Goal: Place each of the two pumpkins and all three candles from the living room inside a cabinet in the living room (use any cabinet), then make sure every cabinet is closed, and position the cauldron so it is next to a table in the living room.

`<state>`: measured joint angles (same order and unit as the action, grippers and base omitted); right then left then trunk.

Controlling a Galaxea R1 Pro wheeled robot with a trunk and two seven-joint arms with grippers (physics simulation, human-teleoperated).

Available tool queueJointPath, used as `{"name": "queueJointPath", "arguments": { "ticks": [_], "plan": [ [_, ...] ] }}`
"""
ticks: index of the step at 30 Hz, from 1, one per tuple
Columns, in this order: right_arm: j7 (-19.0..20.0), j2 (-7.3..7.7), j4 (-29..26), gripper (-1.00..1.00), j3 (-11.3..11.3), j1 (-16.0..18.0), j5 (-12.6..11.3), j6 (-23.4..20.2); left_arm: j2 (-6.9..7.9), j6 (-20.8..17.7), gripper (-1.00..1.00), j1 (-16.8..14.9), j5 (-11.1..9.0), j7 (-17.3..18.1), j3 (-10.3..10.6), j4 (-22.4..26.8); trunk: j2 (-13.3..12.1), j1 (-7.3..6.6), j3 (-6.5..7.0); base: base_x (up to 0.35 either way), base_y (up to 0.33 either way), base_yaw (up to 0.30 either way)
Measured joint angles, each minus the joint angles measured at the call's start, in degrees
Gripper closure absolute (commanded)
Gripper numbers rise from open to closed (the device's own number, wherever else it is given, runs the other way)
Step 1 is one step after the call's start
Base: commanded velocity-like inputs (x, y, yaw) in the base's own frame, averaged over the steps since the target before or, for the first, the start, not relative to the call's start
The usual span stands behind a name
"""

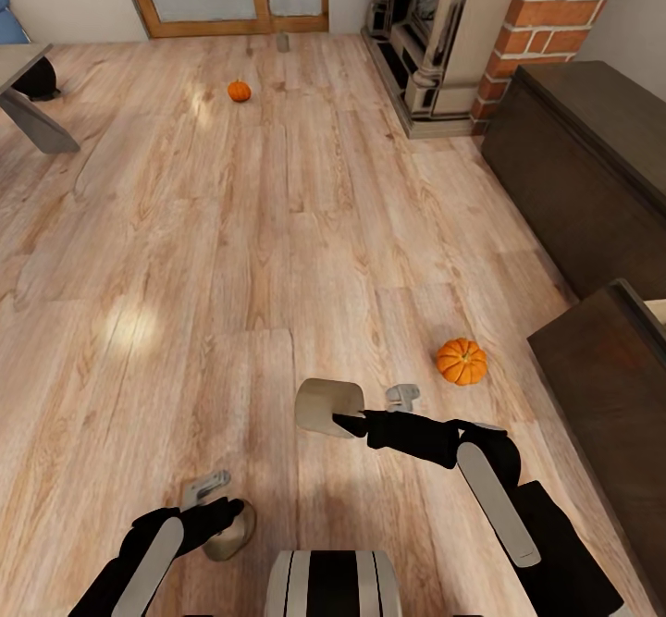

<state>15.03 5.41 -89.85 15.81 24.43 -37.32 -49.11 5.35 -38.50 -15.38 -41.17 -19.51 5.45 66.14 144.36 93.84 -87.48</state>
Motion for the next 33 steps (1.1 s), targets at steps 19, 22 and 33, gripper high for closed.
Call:
{"name": "queueJointPath", "arguments": {
  "ticks": [19, 22, 33],
  "plan": [
    [-0.2, -0.08, 0.1, 1.0, 0.2, 0.0, 0.1, 0.2, -0.08, 0.0, -1.0, 0.0, -0.1, 0.0, 0.0, 0.0, 0.1, 0.23, -1.99, 0.0, 0.0, 0.0],
    [-0.2, -0.12, 0.1, 1.0, 0.2, 0.0, 0.1, 0.2, -0.08, 0.0, -1.0, 0.0, -0.1, 0.0, 0.0, 0.0, 0.1, 0.26, -2.21, 0.0, 0.0, 0.0],
    [-0.1, -0.14, 0.1, 1.0, 0.3, 0.0, 0.1, 0.2, -0.08, 0.0, -1.0, 0.0, -0.1, 0.0, 0.0, 0.0, 0.2, 0.39, -3.32, 0.0, 0.0, 0.0]
  ]
}}
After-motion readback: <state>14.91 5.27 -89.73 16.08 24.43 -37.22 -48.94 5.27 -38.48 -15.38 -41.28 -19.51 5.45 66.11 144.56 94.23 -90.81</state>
